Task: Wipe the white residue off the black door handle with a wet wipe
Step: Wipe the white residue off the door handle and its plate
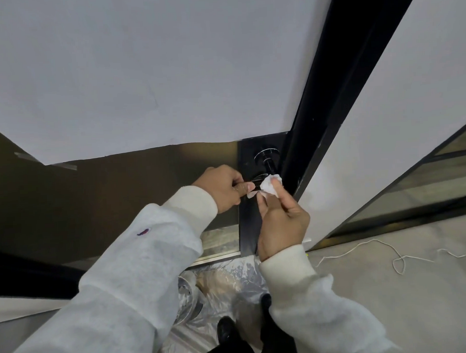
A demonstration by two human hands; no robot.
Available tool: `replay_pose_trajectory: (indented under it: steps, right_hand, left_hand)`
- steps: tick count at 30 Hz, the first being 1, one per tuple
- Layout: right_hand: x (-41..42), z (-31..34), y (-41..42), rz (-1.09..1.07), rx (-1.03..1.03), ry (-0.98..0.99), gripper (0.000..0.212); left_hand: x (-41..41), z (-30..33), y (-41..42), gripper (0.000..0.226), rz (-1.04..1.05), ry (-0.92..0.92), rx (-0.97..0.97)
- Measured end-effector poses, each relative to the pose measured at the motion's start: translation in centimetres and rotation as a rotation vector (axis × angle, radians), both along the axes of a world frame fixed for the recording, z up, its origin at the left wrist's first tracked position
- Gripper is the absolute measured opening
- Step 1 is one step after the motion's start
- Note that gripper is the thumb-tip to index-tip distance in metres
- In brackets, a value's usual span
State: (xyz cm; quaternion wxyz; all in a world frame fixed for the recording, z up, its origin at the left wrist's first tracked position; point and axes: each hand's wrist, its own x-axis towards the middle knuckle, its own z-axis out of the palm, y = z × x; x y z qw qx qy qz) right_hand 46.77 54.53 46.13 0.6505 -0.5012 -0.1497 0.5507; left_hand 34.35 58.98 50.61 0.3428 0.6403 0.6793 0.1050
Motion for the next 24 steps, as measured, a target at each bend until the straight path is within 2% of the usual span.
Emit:
replay_pose_trajectory:
  steps: [3, 5, 6, 8, 9, 10, 12, 15, 17, 19, 23, 24]
  right_hand:
    - [0.0, -1.1, 0.0, 0.051, 0.053, -0.268, 0.035]
    - [-0.5, -1.5, 0.1, 0.089, 0.102, -0.376, 0.027]
    - [-0.8, -1.6, 0.0, 0.104, 0.126, -0.392, 0.025]
    - [-1.3, -1.8, -0.1, 0.131, 0.164, -0.295, 0.028]
    - [-1.5, -1.7, -0.2, 0.147, 0.171, -0.245, 0.030]
    - [-1.6, -1.7, -0.2, 0.163, 0.182, -0.224, 0.032]
    - [-2.0, -1.9, -0.3, 0.206, 0.219, -0.242, 0.034]
    - [-2.3, -2.0, -0.6, 0.308, 0.236, -0.306, 0.032]
    - [-1.9, -2.4, -0.7, 0.401, 0.272, -0.380, 0.031]
    - [-0.9, -2.6, -0.7, 0.459, 0.317, -0.493, 0.030]
    - [2.7, -2.6, 1.3, 0.370, 0.392, -0.841, 0.036]
    - [3.4, -2.6, 1.9, 0.360, 0.368, -0.869, 0.040]
  left_hand:
    - [0.0, -0.1, 0.1, 0.032, -0.044, 0.020, 0.006]
    - [0.0, 0.0, 0.1, 0.032, -0.088, 0.042, 0.023]
    - [-0.1, 0.0, 0.0, 0.030, -0.108, 0.054, 0.031]
    - [-0.4, -0.2, -0.1, 0.021, -0.120, 0.047, 0.067]
    - [-0.7, -0.4, -0.2, 0.013, -0.104, -0.004, 0.074]
    - [-1.0, -0.6, -0.2, 0.017, -0.074, -0.084, 0.069]
    - [-1.5, -0.6, -0.1, 0.043, 0.002, -0.279, 0.016]
    - [-1.8, -0.1, 0.0, 0.051, 0.076, -0.471, -0.077]
    - [-1.6, 0.2, -0.1, 0.042, 0.074, -0.537, -0.132]
    - [-1.4, 0.0, -0.5, 0.030, 0.065, -0.514, -0.125]
    - [-1.4, -1.4, -1.4, 0.014, 0.165, -0.552, 0.025]
    - [-1.5, -1.7, -1.6, 0.013, 0.203, -0.586, 0.049]
